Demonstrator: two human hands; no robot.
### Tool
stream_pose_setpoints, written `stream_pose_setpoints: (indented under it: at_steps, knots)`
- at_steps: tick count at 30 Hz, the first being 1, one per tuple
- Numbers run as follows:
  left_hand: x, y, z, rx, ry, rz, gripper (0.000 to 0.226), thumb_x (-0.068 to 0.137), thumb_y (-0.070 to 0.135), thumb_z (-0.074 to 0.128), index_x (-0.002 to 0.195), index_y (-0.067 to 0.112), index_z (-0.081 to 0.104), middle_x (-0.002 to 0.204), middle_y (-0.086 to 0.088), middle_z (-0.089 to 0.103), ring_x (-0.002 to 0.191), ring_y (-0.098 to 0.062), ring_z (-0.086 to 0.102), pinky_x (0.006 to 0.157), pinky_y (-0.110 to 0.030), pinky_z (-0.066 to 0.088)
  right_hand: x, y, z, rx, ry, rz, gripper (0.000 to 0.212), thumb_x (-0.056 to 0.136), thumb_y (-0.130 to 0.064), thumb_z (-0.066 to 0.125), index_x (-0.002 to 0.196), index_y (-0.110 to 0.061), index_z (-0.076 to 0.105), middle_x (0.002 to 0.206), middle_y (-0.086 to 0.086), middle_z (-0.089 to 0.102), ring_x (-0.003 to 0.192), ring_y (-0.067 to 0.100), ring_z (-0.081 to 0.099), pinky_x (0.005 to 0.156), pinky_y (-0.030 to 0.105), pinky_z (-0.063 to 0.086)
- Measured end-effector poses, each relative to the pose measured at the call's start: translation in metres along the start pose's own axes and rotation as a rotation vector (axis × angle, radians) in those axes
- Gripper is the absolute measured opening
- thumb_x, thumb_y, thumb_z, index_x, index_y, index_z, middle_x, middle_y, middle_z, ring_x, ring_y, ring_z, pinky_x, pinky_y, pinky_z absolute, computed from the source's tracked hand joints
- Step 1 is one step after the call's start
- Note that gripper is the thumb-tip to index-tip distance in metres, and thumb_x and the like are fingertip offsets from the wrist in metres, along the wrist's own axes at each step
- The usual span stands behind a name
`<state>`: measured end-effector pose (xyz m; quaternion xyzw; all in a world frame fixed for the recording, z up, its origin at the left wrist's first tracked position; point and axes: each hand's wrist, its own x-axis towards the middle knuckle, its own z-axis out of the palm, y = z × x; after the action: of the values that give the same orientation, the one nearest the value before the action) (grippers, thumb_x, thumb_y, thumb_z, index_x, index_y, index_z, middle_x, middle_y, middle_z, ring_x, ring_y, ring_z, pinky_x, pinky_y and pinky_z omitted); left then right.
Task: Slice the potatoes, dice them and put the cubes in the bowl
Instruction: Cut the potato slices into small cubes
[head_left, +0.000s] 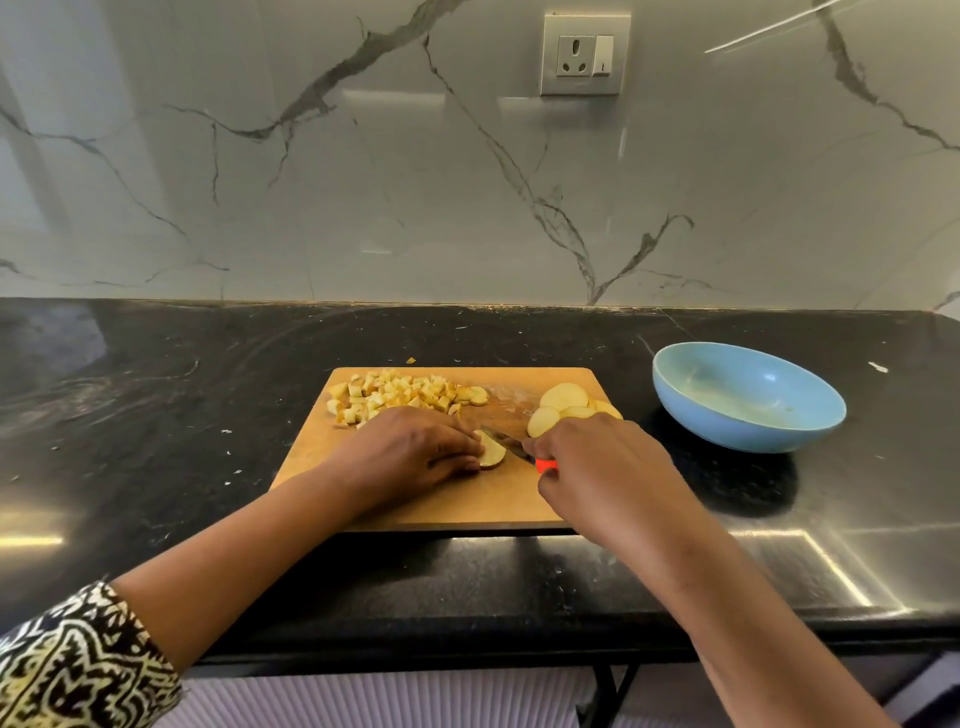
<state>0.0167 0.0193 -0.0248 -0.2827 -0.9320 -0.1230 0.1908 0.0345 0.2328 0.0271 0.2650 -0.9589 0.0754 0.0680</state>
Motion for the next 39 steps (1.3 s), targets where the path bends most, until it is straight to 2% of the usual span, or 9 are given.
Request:
stream_pose_setpoints:
  at_steps: [5, 9, 12, 16, 19, 24, 30, 34, 39]
  knots:
    - [0.001, 0.003, 0.001, 0.022, 0.032, 0.019, 0.02, 0.084, 0.028, 0.069, 0.102, 0.019, 0.074, 0.1, 0.003, 0.073, 0.091, -0.011, 0.069, 0.079, -0.029, 0.057, -0.002, -0.006, 0.008, -0.066, -0.028, -0.072, 0.031, 0.096, -0.015, 0.044, 0.122, -0.022, 0.061, 0.077, -0.004, 0.047, 0.076, 0.016, 0.047, 0.06, 0.026, 0.035]
    - [0.002, 0.001, 0.002, 0.016, 0.017, -0.004, 0.024, 0.087, 0.032, 0.065, 0.106, 0.019, 0.072, 0.103, 0.002, 0.072, 0.095, -0.011, 0.067, 0.083, -0.028, 0.056, -0.028, 0.011, -0.007, -0.001, -0.091, -0.071, 0.034, 0.096, -0.02, 0.047, 0.125, -0.028, 0.06, 0.096, -0.005, 0.064, 0.08, 0.012, 0.056, 0.064, 0.024, 0.043]
    - [0.003, 0.001, 0.001, 0.025, 0.005, 0.005, 0.023, 0.087, 0.03, 0.065, 0.106, 0.018, 0.072, 0.104, 0.001, 0.072, 0.096, -0.011, 0.066, 0.083, -0.025, 0.054, -0.039, 0.018, -0.021, 0.037, -0.1, -0.081, 0.037, 0.095, -0.026, 0.05, 0.129, -0.037, 0.057, 0.096, -0.009, 0.064, 0.069, 0.006, 0.048, 0.056, 0.02, 0.036]
    - [-0.001, 0.003, 0.001, 0.014, 0.017, 0.003, 0.023, 0.085, 0.028, 0.067, 0.105, 0.017, 0.072, 0.102, 0.001, 0.072, 0.093, -0.011, 0.068, 0.081, -0.026, 0.056, -0.044, 0.023, -0.031, 0.098, -0.101, -0.054, 0.034, 0.094, -0.029, 0.051, 0.126, -0.04, 0.058, 0.074, -0.016, 0.052, 0.059, 0.004, 0.044, 0.05, 0.016, 0.031]
    - [-0.004, 0.005, 0.0, -0.014, 0.01, -0.018, 0.03, 0.086, 0.036, 0.058, 0.106, 0.018, 0.071, 0.104, 0.003, 0.072, 0.094, -0.008, 0.068, 0.083, -0.025, 0.056, -0.042, 0.019, -0.03, 0.113, -0.011, -0.024, 0.039, 0.094, -0.03, 0.049, 0.13, -0.045, 0.053, 0.069, -0.016, 0.048, 0.057, 0.003, 0.045, 0.046, 0.016, 0.031]
    - [-0.01, 0.002, -0.006, -0.015, -0.049, -0.004, 0.04, 0.091, 0.049, 0.045, 0.109, 0.023, 0.07, 0.109, 0.008, 0.07, 0.099, -0.003, 0.065, 0.085, -0.021, 0.054, -0.022, 0.008, -0.005, 0.155, 0.063, -0.021, 0.041, 0.096, -0.029, 0.05, 0.135, -0.042, 0.05, 0.1, -0.013, 0.066, 0.06, 0.002, 0.046, 0.055, 0.018, 0.041]
    - [-0.009, 0.001, -0.011, 0.013, -0.115, 0.03, 0.053, 0.092, 0.058, 0.034, 0.115, 0.024, 0.068, 0.116, 0.008, 0.067, 0.108, -0.002, 0.061, 0.089, -0.023, 0.053, -0.011, 0.006, 0.001, 0.095, 0.013, -0.053, 0.041, 0.096, -0.026, 0.048, 0.135, -0.038, 0.051, 0.095, -0.012, 0.063, 0.061, 0.004, 0.045, 0.047, 0.016, 0.027]
    - [-0.008, 0.001, -0.013, 0.05, -0.152, 0.049, 0.066, 0.091, 0.065, 0.023, 0.117, 0.023, 0.067, 0.118, 0.008, 0.066, 0.109, -0.003, 0.061, 0.088, -0.024, 0.053, 0.002, -0.002, 0.007, 0.024, -0.025, -0.103, 0.034, 0.096, -0.025, 0.049, 0.128, -0.028, 0.06, 0.104, -0.002, 0.065, 0.088, 0.014, 0.057, 0.057, 0.021, 0.037]
    - [-0.007, 0.003, -0.016, 0.107, -0.24, 0.031, 0.082, 0.085, 0.073, 0.006, 0.126, 0.026, 0.059, 0.13, 0.012, 0.057, 0.119, -0.001, 0.054, 0.094, -0.025, 0.05, -0.019, 0.009, 0.001, 0.051, -0.048, -0.103, 0.041, 0.096, -0.024, 0.048, 0.136, -0.036, 0.051, 0.109, -0.008, 0.066, 0.082, 0.008, 0.054, 0.064, 0.019, 0.039]
